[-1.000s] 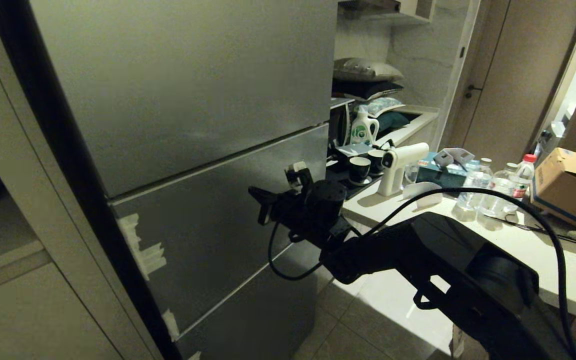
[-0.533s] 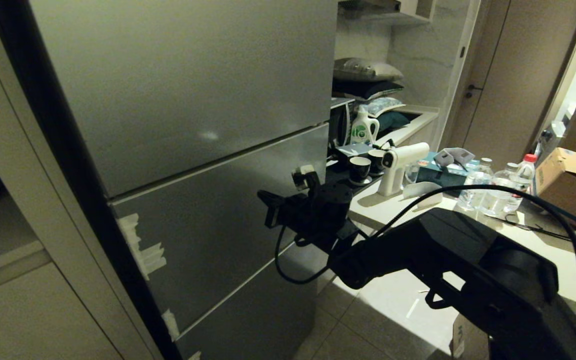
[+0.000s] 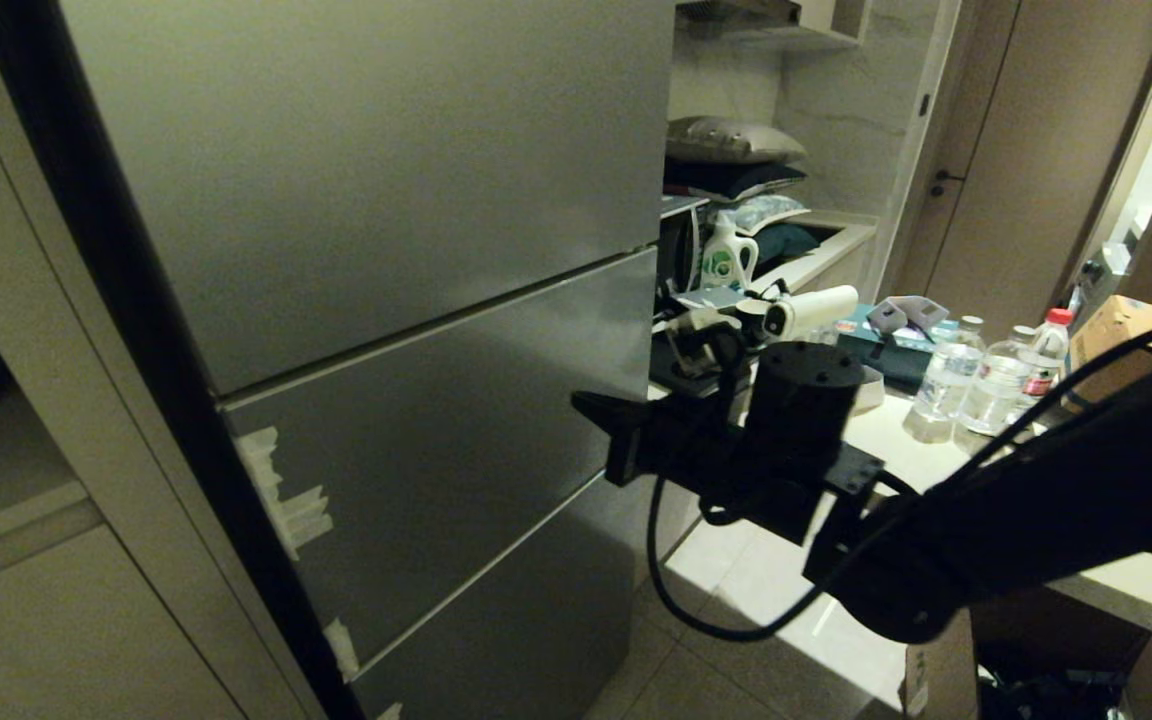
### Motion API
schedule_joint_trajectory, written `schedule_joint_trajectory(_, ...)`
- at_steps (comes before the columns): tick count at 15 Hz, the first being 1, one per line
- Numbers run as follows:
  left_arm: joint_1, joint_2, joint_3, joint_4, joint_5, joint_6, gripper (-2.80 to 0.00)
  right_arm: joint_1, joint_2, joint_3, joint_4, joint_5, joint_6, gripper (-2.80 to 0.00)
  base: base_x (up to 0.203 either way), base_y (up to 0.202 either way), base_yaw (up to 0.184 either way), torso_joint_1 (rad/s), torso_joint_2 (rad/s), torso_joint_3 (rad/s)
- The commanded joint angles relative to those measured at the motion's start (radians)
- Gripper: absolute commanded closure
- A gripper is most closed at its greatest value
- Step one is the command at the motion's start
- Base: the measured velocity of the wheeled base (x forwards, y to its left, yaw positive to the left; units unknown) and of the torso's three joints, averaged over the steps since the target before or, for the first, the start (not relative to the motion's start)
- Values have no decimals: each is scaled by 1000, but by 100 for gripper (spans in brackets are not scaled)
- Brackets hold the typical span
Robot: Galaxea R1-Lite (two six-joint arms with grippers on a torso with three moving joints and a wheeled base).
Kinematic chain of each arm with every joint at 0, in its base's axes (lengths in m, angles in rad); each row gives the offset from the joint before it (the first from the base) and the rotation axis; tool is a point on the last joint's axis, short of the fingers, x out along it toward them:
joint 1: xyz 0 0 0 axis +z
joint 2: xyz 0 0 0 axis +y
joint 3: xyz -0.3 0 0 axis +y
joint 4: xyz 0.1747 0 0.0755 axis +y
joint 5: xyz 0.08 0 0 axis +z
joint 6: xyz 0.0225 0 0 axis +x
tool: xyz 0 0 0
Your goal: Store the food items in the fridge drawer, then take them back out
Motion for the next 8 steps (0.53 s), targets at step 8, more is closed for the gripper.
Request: schedule_joint_trajectory(8, 0, 0, 0, 1, 0, 0, 0, -2, -444, 842, -283, -19, -23, 0, 0, 0, 0, 0, 0, 0)
